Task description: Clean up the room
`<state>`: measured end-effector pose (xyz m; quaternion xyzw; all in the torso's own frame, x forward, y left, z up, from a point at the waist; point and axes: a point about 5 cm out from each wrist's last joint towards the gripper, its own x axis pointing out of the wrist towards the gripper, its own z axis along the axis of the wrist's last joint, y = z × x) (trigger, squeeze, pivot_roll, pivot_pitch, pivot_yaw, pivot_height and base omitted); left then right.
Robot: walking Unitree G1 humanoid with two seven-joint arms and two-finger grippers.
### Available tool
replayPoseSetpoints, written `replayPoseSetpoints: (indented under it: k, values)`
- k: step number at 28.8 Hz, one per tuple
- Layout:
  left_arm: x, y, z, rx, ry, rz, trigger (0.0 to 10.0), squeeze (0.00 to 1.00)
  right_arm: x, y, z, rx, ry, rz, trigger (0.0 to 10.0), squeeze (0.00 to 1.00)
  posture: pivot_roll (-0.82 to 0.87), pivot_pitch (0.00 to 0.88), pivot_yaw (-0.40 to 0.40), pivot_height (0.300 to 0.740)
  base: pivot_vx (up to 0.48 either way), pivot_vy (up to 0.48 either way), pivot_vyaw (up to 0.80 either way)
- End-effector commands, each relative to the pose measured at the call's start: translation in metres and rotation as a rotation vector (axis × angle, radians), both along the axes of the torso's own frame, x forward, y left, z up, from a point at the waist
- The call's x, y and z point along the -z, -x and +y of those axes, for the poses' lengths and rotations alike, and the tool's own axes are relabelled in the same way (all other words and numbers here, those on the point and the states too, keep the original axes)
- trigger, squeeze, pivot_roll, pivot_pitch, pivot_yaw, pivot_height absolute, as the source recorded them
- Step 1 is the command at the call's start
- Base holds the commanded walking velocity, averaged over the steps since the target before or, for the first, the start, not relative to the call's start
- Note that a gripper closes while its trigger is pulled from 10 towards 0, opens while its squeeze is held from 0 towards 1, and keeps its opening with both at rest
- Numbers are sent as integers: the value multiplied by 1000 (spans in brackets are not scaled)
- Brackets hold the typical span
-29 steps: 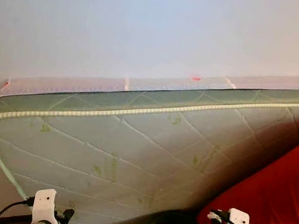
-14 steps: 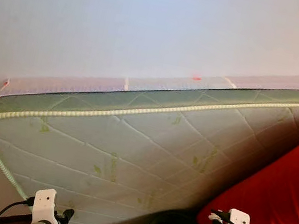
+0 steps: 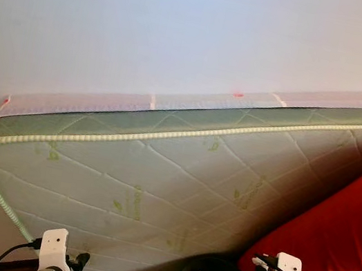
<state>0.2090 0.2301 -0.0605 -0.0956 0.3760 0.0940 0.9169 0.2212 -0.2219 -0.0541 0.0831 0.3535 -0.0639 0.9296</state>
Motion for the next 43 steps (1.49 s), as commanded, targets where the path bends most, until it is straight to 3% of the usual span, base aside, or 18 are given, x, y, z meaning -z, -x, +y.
replayPoseSetpoints:
  k: [1, 25, 26, 27, 34, 43]
  values:
    - [3, 4, -1, 13, 0, 26, 10000, 0, 1, 2, -2, -12, 1, 18, 10000, 976, 118, 0, -14, 740, 0, 0, 0]
    - [3, 4, -1, 10, 1, 24, 10000, 0, 2, 2, 1, -47, -41, 21, 10000, 980, 121, 0, -19, 740, 0, 0, 0]
    - [3, 4, -1, 10, 1, 24, 10000, 0, 2, 2, 1, -52, -39, 23, 10000, 863, 121, 0, -19, 740, 0, 0, 0]
    - [3, 4, -1, 10, 1, 24, 10000, 0, 2, 2, 1, -54, -36, 25, 10000, 0, 120, 0, -18, 740, 0, 0, 0]
    - [3, 4, -1, 10, -1, 22, 10000, 0, 3, 4, -2, -12, -17, 39, 10000, 0, 117, 0, -17, 740, 0, 0, 0]
    - [3, 4, -1, 15, 6, 23, 10000, 0, 7, 9, -4, 138, -41, 74, 10000, 0, 108, 0, -12, 740, 0, 0, 0]
